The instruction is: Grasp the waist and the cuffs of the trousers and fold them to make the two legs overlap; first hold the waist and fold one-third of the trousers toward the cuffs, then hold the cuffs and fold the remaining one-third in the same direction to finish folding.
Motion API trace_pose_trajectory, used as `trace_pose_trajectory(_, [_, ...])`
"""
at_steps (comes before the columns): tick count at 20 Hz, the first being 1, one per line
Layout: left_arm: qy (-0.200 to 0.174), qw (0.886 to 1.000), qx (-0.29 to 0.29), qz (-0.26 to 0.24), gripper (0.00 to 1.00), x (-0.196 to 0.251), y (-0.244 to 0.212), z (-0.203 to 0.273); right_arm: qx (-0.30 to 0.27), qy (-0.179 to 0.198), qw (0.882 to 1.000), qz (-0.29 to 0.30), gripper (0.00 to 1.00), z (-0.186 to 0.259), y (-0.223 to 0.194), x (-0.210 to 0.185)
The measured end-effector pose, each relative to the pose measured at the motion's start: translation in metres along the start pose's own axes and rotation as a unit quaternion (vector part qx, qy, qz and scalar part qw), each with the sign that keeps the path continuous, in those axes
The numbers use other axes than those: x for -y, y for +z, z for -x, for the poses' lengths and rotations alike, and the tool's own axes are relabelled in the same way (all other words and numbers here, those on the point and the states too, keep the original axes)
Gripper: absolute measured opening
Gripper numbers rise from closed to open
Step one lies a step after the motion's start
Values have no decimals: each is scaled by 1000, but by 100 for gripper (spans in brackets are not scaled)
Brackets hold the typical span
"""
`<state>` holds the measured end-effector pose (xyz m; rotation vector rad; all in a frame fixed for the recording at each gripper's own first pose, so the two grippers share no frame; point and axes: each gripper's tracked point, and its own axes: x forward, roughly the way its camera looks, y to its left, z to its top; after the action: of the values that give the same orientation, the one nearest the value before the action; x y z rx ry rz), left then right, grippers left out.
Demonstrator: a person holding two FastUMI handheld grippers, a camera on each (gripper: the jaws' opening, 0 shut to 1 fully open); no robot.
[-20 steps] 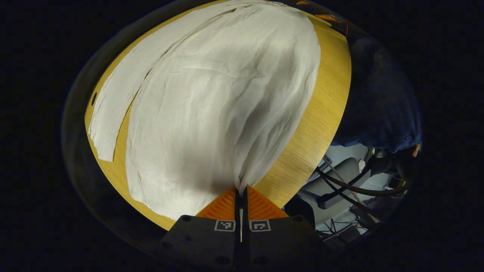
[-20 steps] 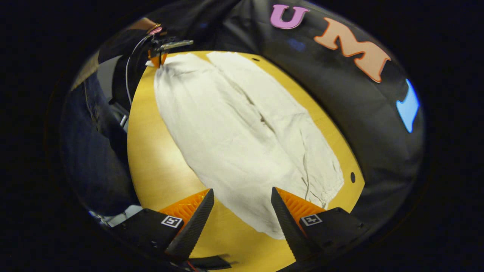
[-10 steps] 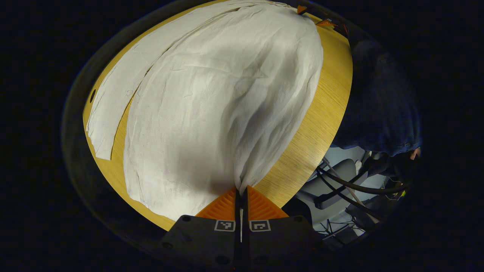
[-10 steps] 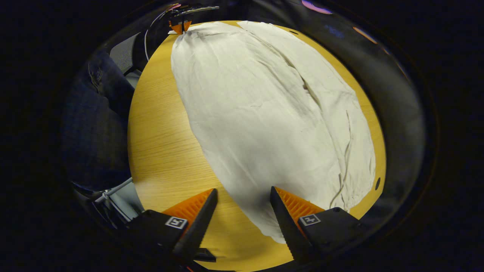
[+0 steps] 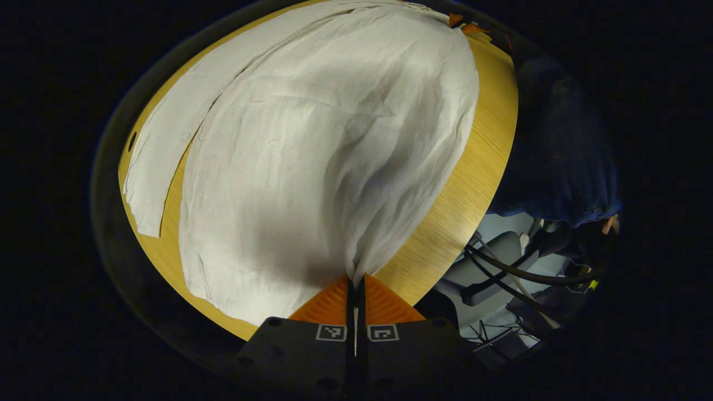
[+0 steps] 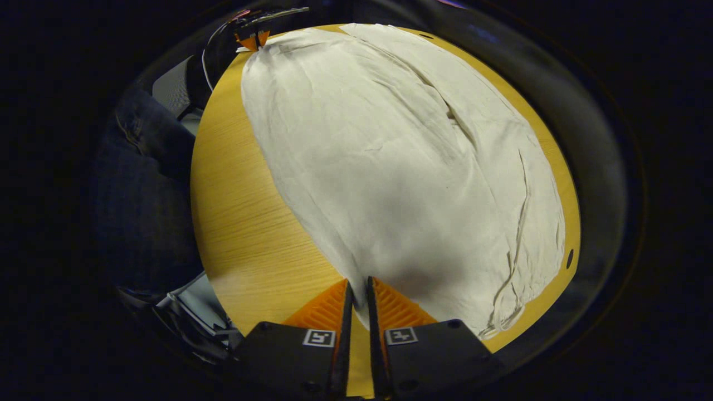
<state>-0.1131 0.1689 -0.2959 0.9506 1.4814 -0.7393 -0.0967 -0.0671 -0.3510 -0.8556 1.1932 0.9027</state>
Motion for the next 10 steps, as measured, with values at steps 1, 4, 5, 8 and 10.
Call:
trace_pose_trajectory(1, [-1,1000,0,1,0,0,0,0,-4,0,1000,-6,4,-1,-2,-1])
trace_pose_trajectory(4, [-8,1000,0,16,0,0,-1,0,-12,-2,1000,-21,8,2,-5,-4])
trace_pose_trajectory(5, [-11,1000,-1,20,0,-1,-1,0,-11,-8,1000,-24,8,4,-3,-1])
trace_pose_trajectory(8, [16,1000,-3,22,0,-18,2,5,17,-29,998,-60,2,13,5,11])
trace_pose_trajectory(10, [32,999,12,37,0,-34,12,17,43,-54,994,-87,2,25,15,26])
